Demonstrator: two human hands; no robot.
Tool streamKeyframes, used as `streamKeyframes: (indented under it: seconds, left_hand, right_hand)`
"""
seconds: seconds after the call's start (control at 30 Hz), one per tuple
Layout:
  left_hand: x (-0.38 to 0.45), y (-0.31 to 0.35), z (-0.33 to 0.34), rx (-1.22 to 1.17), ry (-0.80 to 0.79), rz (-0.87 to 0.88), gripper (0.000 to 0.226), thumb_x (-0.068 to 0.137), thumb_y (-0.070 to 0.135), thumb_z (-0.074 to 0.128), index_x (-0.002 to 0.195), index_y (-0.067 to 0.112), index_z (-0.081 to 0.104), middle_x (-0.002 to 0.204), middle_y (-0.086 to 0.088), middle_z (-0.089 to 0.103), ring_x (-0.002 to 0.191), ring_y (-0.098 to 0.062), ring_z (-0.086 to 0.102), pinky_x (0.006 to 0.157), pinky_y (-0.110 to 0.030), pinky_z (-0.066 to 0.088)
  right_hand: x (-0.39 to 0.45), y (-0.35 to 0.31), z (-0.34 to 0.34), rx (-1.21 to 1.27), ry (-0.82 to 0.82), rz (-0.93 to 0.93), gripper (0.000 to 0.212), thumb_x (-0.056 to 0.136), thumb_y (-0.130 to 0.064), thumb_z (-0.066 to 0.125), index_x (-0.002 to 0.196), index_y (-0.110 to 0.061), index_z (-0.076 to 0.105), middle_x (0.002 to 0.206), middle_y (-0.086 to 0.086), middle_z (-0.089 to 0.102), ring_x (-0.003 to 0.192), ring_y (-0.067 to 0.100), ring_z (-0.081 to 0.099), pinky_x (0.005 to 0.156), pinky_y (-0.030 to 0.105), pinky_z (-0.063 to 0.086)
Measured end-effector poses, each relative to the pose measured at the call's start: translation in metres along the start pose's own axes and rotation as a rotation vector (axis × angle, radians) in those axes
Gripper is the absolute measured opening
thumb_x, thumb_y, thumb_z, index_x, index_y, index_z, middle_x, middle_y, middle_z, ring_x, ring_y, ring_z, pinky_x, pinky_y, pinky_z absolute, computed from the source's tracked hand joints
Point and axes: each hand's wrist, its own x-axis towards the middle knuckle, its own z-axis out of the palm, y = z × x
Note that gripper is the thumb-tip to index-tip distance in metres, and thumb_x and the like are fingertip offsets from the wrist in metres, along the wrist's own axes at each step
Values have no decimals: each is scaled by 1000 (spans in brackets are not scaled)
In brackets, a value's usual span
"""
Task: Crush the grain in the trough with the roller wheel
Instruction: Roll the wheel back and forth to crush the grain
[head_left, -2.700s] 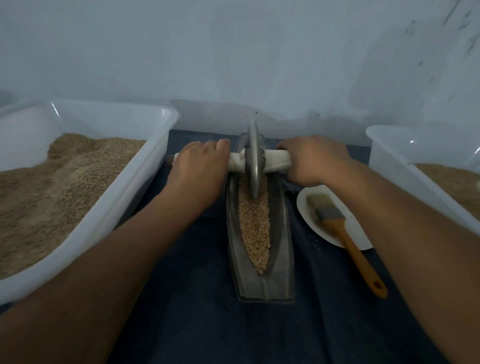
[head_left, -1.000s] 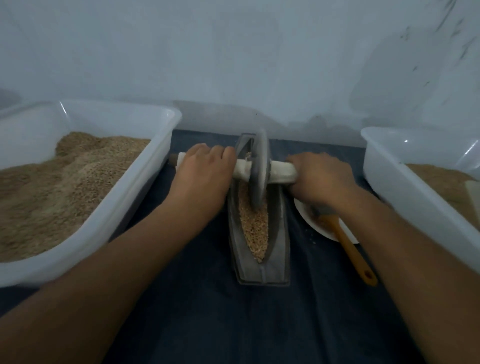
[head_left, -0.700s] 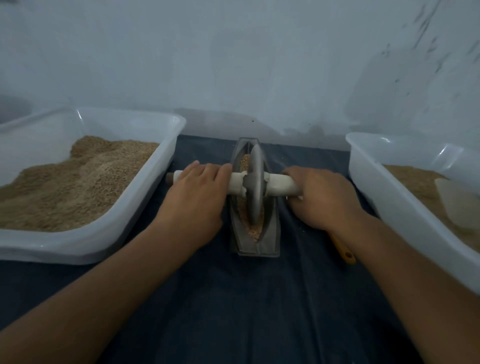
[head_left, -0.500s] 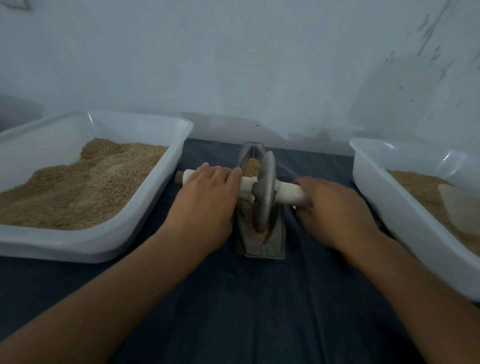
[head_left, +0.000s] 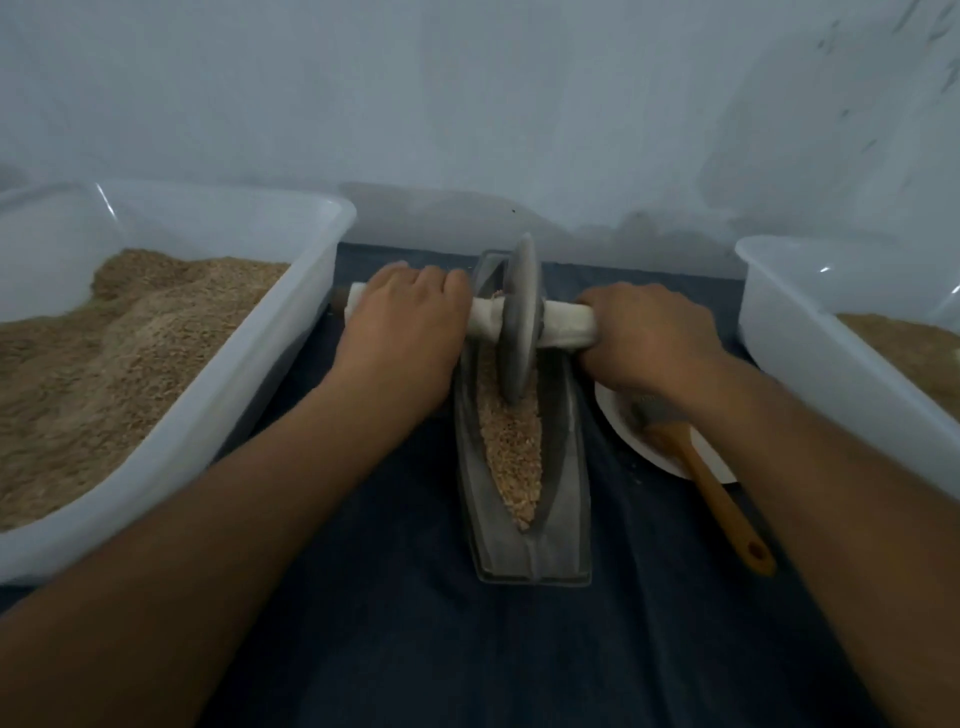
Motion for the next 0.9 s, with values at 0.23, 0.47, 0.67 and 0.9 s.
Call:
streamKeyframes:
  seconds: [0.23, 0.47, 0.67, 0.9]
  left_hand:
    - [23, -15, 14, -72, -129, -99, 41, 87, 8, 64, 124, 11, 48, 117, -12, 61, 102, -31, 61, 80, -39, 44]
    - [-3, -3, 1, -6, -56, -71, 32, 88, 14, 62, 115, 14, 44, 110, -8, 59, 96, -26, 60, 77, -34, 40]
    - [-43, 11, -23, 14, 5, 14, 43, 84, 21, 64, 121, 18, 42, 118, -5, 55, 105, -23, 52, 99, -35, 35]
    - [-80, 15, -46, -53, -41, 17, 75, 82, 29, 73, 144, 17, 32, 141, -2, 48, 128, -21, 44, 120, -37, 19]
  right_hand:
    - [45, -7, -18, -124, -88, -53, 28, 80, -36, 73, 103, -23, 64, 85, 0, 60, 72, 21, 57, 58, 29, 39]
    - [16, -5, -14, -104, -3, -75, 23, 82, -39, 72, 96, -26, 60, 77, -6, 53, 67, 15, 51, 53, 26, 31]
    - [-51, 0, -7, 12, 96, -109, 37, 87, -38, 67, 122, -33, 57, 104, -2, 68, 89, 24, 63, 61, 32, 36]
    - [-99, -7, -17, -1, 224, -162, 40, 91, -39, 61, 129, -30, 53, 111, -2, 65, 97, 25, 63, 72, 36, 40]
